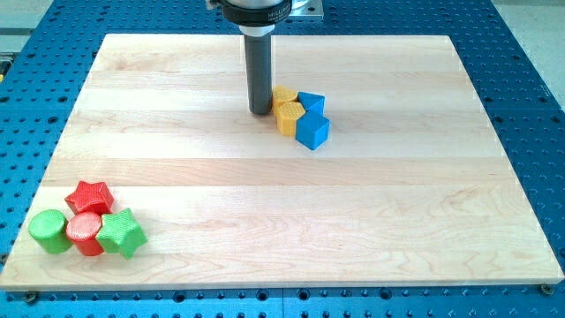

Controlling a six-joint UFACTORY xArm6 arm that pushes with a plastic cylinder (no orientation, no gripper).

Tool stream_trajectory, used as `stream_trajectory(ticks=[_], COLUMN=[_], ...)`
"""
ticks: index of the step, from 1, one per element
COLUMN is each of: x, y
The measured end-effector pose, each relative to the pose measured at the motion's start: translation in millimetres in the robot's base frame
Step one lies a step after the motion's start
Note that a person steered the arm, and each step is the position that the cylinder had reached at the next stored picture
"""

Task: Separate the hexagon from the blue cube

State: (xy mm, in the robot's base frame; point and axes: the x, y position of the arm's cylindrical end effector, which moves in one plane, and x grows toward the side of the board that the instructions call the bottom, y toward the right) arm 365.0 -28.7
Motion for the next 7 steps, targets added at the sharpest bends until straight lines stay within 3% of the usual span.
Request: stream_trajectory(ticks=[1,4,6,7], x=[0,-57,-41,-7], y=[0,-1,72,102])
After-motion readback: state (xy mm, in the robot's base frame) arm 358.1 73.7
